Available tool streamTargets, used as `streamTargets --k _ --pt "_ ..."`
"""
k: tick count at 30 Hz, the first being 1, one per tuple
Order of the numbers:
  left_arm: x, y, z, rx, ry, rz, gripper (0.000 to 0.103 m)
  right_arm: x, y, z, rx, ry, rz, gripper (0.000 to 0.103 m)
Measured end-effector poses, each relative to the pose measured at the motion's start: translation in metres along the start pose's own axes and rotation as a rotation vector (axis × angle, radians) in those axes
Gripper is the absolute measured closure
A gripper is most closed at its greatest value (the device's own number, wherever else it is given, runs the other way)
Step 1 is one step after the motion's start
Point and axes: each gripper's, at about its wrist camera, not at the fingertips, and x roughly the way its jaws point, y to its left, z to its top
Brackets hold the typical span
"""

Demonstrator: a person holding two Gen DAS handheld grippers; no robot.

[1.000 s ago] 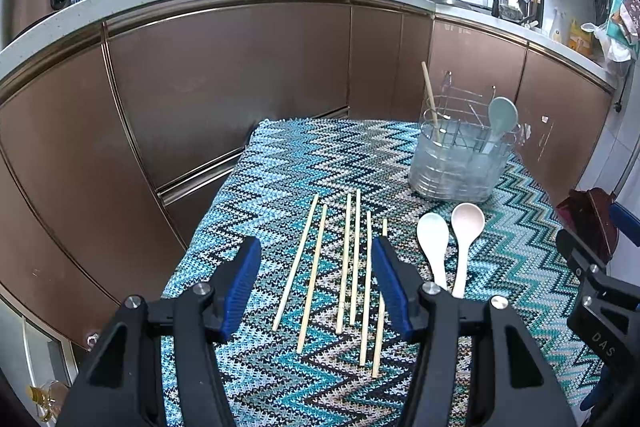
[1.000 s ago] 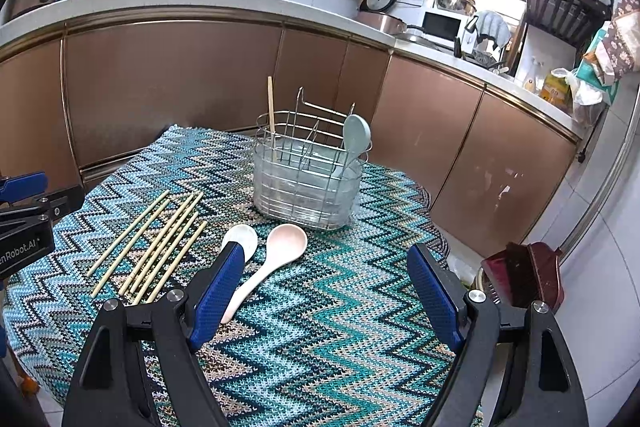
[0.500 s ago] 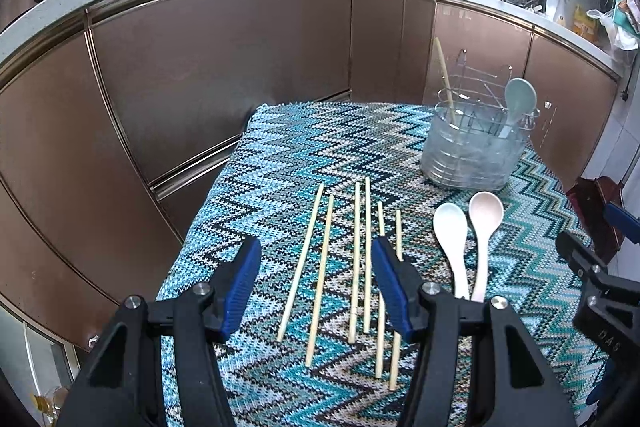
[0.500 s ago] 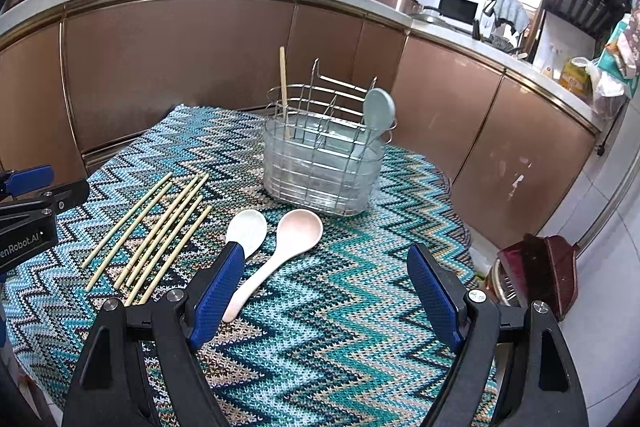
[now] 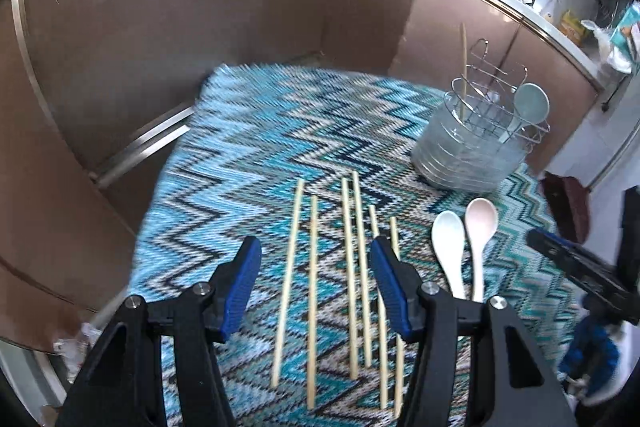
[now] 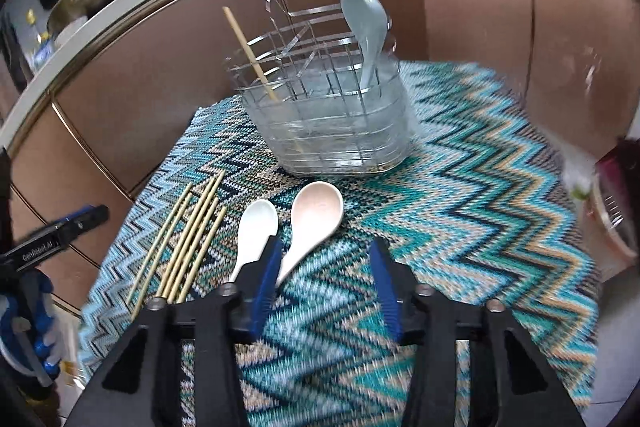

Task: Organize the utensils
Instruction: 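Grasp another wooden chopstick with the left gripper while the right gripper grasps a pink spoon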

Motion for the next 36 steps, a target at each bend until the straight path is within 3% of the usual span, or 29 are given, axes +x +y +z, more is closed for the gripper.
streamTargets --k 5,8,17,28,36 --pt "0.030 0.009 0.021 -0.025 0.090 -0.073 0.050 0.030 -0.016 0.015 0.044 0.046 0.064 0.070" --pt "0.045 0.005 0.033 -0.023 0.131 -0.123 0.059 0.043 -0.017 0.021 0.031 0.067 0.076 0.071" --pt "0.082 0.007 0.047 -0.007 0.270 -0.124 0.078 0.063 -0.019 0.030 0.015 0.103 0.123 0.074" --pt "0.110 0.024 0.043 -0.036 0.350 -0.094 0.086 0.069 -0.029 0.032 0.029 0.117 0.152 0.081" --pt "0.122 0.019 0.044 0.007 0.368 -0.071 0.088 0.077 -0.034 0.038 0.022 0.146 0.171 0.085"
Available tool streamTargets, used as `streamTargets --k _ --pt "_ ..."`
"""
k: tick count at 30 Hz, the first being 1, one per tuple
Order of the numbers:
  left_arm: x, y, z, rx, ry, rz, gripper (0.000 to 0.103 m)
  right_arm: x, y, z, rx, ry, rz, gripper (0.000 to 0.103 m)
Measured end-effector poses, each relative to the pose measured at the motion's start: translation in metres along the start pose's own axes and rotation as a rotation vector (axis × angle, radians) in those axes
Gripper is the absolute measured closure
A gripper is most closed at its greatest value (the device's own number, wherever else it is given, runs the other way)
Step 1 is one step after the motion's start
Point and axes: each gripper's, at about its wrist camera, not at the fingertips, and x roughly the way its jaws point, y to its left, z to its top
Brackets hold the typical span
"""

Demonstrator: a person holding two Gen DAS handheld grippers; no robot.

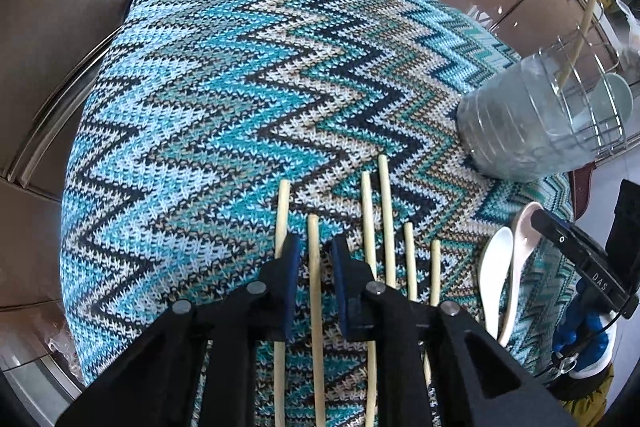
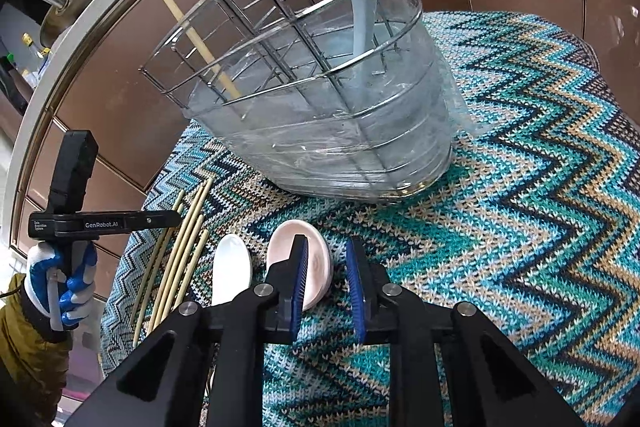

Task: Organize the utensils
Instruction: 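Grasp another wooden chopstick with the left gripper while the right gripper grasps a pink spoon, then carry the chopstick and spoon over the wire holder and open both grippers to drop them in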

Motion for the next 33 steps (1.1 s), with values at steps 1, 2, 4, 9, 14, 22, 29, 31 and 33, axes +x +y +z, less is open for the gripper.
streamTargets --k 1,2,4,9,14,22,29,31,33 --pt "0.000 -0.001 0.000 0.006 0.000 0.005 0.089 0.002 -0.001 0.000 -0.001 0.007 0.004 0.086" --pt "0.000 -0.002 0.000 0.009 0.000 0.008 0.089 0.003 -0.001 0.001 -0.003 0.011 0.005 0.088" --pt "0.001 -0.003 0.001 0.014 -0.001 0.017 0.091 0.006 -0.002 0.001 -0.007 0.022 0.010 0.089" --pt "0.009 -0.009 0.007 -0.013 -0.013 0.018 0.098 0.008 0.003 -0.002 -0.030 0.023 0.015 0.095" --pt "0.000 -0.006 0.000 -0.039 -0.057 -0.011 0.098 -0.006 0.010 -0.006 -0.050 -0.008 -0.009 0.095" --pt "-0.037 -0.011 -0.024 -0.043 -0.163 -0.029 0.098 -0.056 0.024 -0.020 -0.072 -0.100 -0.042 0.095" --pt "-0.096 -0.020 -0.047 -0.005 -0.289 -0.024 0.098 -0.102 0.051 -0.034 -0.109 -0.177 -0.070 0.095" --pt "-0.114 -0.026 -0.054 0.015 -0.325 -0.015 0.098 -0.112 0.058 -0.036 -0.119 -0.196 -0.077 0.095" --pt "-0.128 -0.032 -0.059 0.032 -0.357 -0.006 0.098 -0.126 0.066 -0.038 -0.128 -0.220 -0.083 0.095"
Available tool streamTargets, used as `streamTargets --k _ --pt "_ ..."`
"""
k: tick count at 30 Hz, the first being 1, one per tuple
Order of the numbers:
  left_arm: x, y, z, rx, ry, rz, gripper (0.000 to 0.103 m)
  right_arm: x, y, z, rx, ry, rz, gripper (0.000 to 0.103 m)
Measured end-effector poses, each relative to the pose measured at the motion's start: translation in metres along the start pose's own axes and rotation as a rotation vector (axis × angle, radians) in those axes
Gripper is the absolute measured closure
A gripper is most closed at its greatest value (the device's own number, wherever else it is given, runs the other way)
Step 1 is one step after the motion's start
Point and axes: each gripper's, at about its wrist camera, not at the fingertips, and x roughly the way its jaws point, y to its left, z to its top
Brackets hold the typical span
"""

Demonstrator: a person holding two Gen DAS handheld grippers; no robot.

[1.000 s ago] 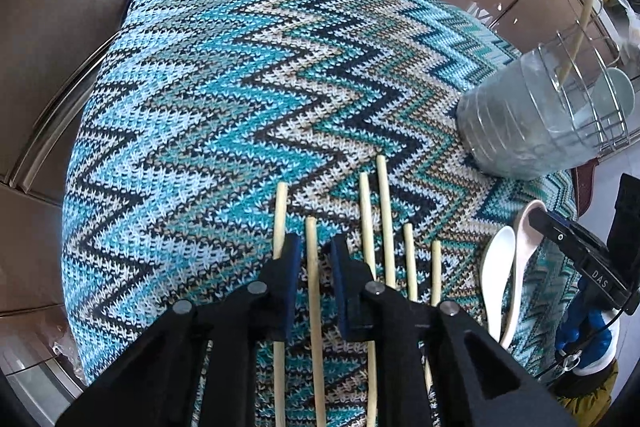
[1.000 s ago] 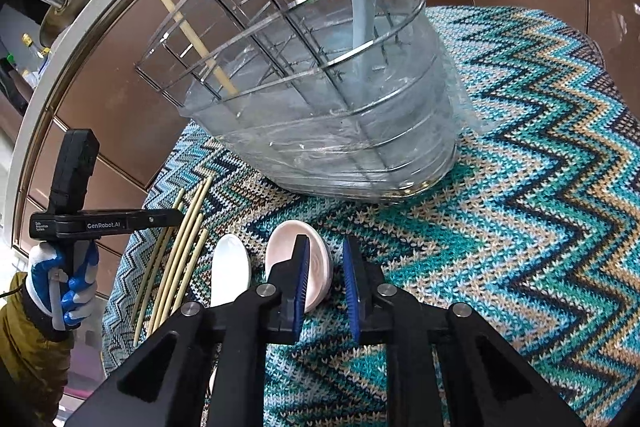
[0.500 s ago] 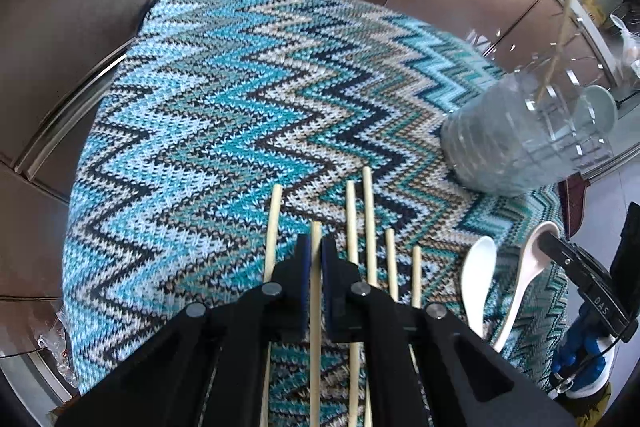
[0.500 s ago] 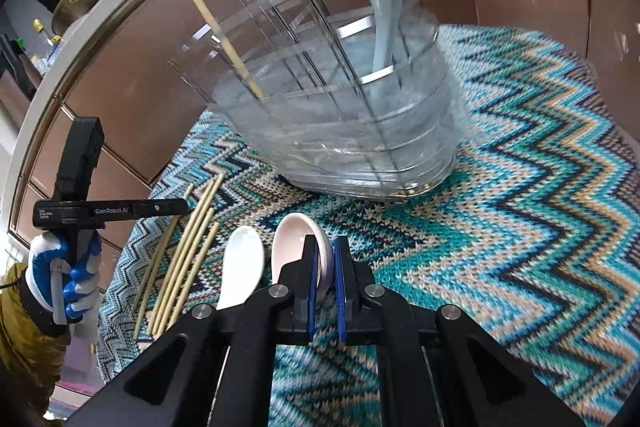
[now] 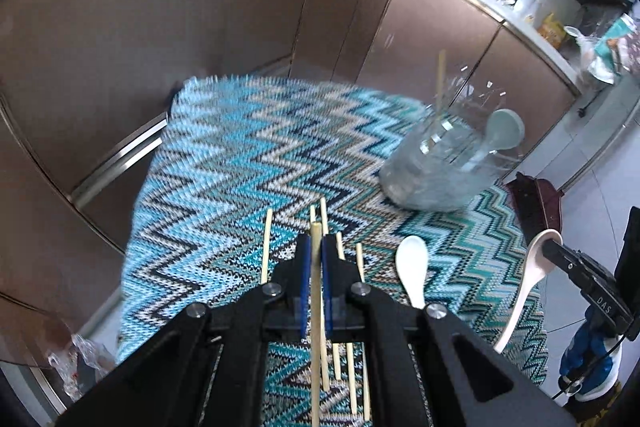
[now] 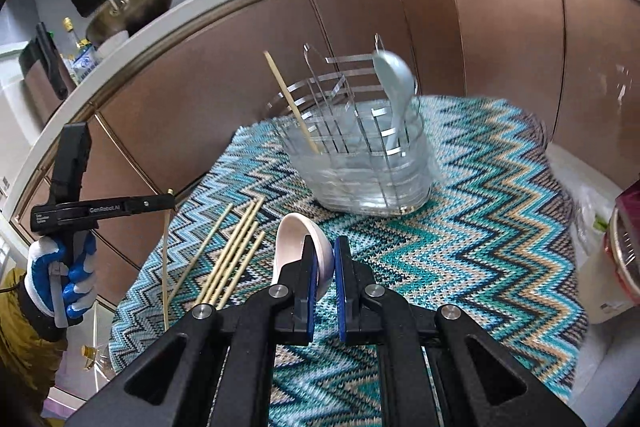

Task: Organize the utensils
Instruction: 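Carry the chopstick and spoon over the wire holder and open both grippers to drop them in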

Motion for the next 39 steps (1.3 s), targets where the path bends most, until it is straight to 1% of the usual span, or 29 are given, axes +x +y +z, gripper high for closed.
streamTargets --k 6,11,16,21,23,26,29,32,36,39 --pt "-0.042 -0.013 0.000 0.025 -0.084 0.006 0.098 -0.030 0.016 0.002 -0.028 -0.056 -0.030 0.095" --pt "-0.075 -0.023 0.014 0.020 -0.175 -0.016 0.098 -0.053 0.023 0.008 -0.040 -0.118 -0.075 0.095" --pt "-0.106 -0.046 0.047 0.024 -0.305 -0.048 0.098 -0.076 0.034 0.032 -0.077 -0.223 -0.133 0.095" --pt "-0.126 -0.075 0.092 0.025 -0.455 -0.130 0.098 -0.079 0.046 0.068 -0.141 -0.329 -0.214 0.095" --pt "-0.130 -0.087 0.113 0.019 -0.519 -0.154 0.098 -0.076 0.049 0.083 -0.170 -0.374 -0.259 0.095" --pt "-0.124 -0.101 0.140 -0.001 -0.591 -0.197 0.098 -0.068 0.050 0.102 -0.208 -0.430 -0.326 0.095" --pt "-0.101 -0.114 0.158 -0.023 -0.622 -0.213 0.098 -0.054 0.046 0.116 -0.238 -0.474 -0.387 0.095" --pt "-0.064 -0.122 0.168 -0.057 -0.623 -0.198 0.098 -0.037 0.042 0.124 -0.270 -0.497 -0.440 0.095" --pt "-0.020 -0.128 0.164 -0.068 -0.619 -0.152 0.098 -0.010 0.032 0.126 -0.298 -0.494 -0.477 0.095" --pt "0.010 -0.132 0.155 -0.057 -0.620 -0.109 0.098 0.007 0.028 0.121 -0.309 -0.487 -0.490 0.095"
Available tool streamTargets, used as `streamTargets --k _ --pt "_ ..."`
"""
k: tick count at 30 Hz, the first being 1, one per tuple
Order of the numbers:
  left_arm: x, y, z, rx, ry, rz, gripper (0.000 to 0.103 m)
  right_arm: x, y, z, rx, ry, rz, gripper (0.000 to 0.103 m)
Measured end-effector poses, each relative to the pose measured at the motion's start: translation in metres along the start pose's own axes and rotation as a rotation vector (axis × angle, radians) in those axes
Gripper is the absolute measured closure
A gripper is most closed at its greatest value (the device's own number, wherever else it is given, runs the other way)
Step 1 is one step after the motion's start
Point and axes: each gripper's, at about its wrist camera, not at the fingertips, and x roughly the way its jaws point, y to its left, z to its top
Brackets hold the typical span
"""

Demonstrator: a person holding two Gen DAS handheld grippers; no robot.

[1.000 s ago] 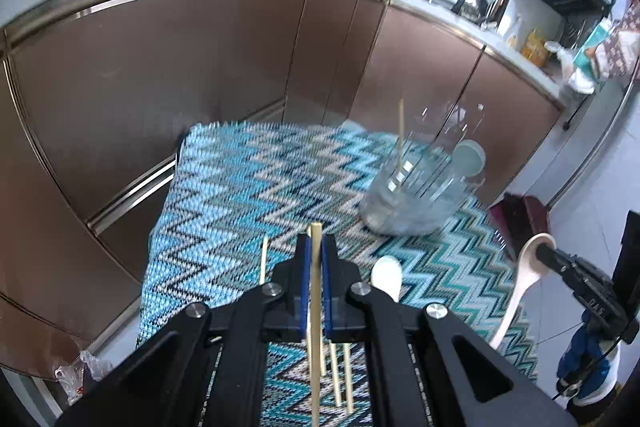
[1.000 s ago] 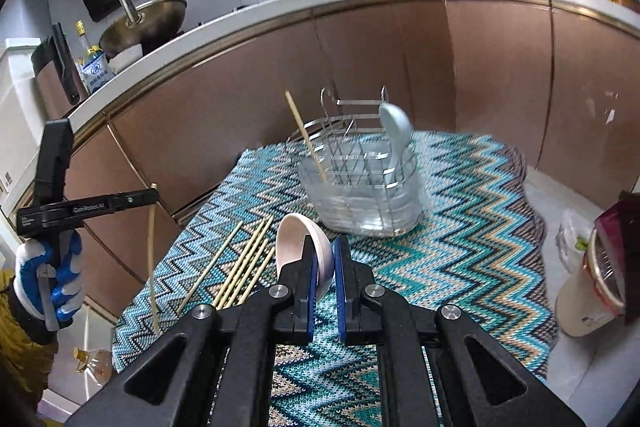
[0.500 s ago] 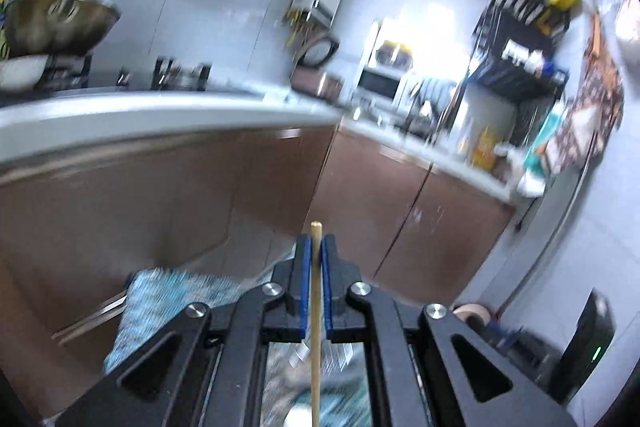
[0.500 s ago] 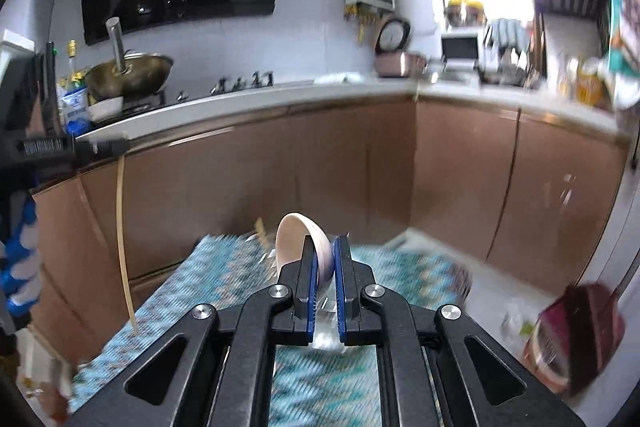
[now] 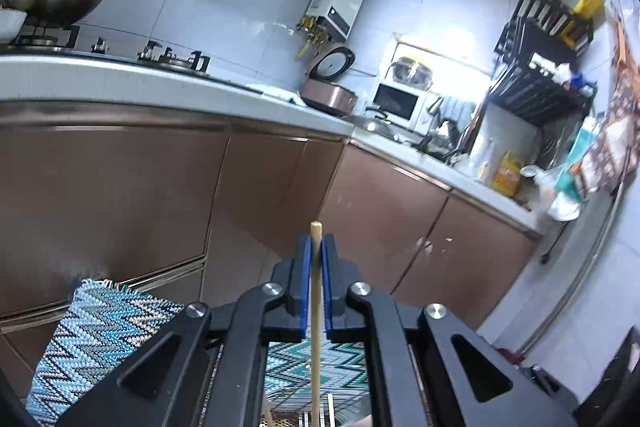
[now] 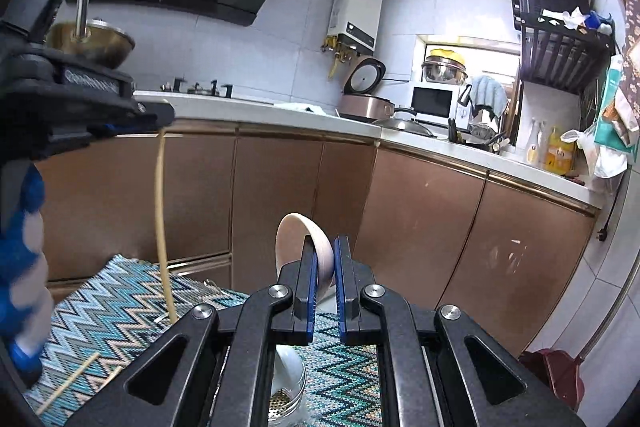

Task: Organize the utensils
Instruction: 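Carry the chopstick and spoon over the wire holder and open both grippers to drop them in, then pull both open grippers back from the wire holder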

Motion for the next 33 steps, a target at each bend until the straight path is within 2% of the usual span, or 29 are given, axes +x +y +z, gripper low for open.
streamTargets --k 4,10,14,16,18,19,23,31,33 --pt "0.009 0.000 -0.026 0.033 -0.027 0.037 0.098 0.011 0.008 -0.017 -0.005 0.013 0.001 0.095" --pt "0.009 0.012 -0.055 0.012 -0.021 0.057 0.097 0.020 0.017 -0.042 0.001 0.048 0.021 0.093" --pt "-0.005 0.018 -0.056 0.019 -0.021 0.060 0.095 0.014 0.015 -0.046 0.014 0.055 0.014 0.067" --pt "-0.018 0.017 -0.053 0.027 -0.024 0.059 0.090 0.006 0.013 -0.045 0.030 0.051 0.017 0.060" --pt "-0.032 0.016 -0.050 0.031 -0.031 0.069 0.069 -0.006 0.011 -0.042 0.037 0.045 0.007 0.057" --pt "-0.041 0.017 -0.048 0.030 -0.037 0.079 0.065 -0.012 0.009 -0.040 0.045 0.042 0.005 0.056" --pt "-0.075 0.014 -0.044 0.051 -0.032 0.131 0.061 -0.040 0.003 -0.037 0.084 0.024 -0.007 0.045" --pt "-0.151 -0.008 -0.056 0.179 -0.022 0.247 0.058 -0.104 -0.003 -0.035 0.144 0.022 0.016 0.038" --pt "-0.169 -0.011 -0.062 0.194 -0.017 0.263 0.051 -0.117 -0.001 -0.035 0.152 0.023 0.026 0.036"
